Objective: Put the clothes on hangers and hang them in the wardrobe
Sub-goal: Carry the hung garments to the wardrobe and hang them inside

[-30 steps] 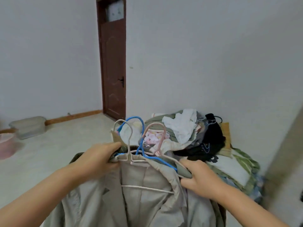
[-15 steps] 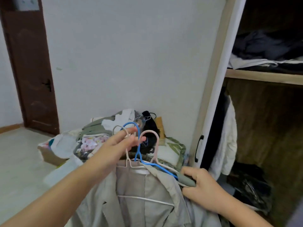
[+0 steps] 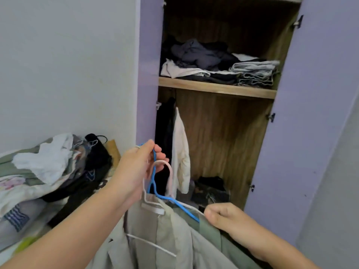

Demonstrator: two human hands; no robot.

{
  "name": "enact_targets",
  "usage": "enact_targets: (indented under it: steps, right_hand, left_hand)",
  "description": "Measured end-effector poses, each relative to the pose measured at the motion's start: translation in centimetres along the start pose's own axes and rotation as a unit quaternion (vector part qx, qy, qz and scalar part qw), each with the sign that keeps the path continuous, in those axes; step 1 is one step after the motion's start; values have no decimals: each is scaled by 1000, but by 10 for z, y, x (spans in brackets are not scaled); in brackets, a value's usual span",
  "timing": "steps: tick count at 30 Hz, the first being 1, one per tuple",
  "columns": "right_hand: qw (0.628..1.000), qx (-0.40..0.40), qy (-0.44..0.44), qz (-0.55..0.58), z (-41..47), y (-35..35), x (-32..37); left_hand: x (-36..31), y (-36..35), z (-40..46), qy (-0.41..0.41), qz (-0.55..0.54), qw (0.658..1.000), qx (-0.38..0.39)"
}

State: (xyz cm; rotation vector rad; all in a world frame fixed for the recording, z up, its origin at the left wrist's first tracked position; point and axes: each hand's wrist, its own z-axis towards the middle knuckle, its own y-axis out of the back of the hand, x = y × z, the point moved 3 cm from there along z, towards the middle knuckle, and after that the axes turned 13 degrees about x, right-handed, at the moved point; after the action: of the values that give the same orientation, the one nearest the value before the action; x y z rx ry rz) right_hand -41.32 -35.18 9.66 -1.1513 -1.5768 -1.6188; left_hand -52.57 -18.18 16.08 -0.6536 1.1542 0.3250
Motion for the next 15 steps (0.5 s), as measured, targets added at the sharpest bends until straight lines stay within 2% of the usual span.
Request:
enact_targets:
  steps: [3,7,11,15]
  right_hand:
    - [997,-50,-34,51,-28,30,-20]
    - [990,-98,-89,58,-56,62,-38]
    - [988,-126,-83,-15,-66,87,-46]
    - [971,-167,-71,-157,-63,112,-54]
  left_hand:
    - [20,-40,11,5,-4,1000,11]
    - [40,-82,27,20,-4,999,28]
    - [57,-115,51,29,-15,998,47]
    - [73,-138,78,46,-10,995,83]
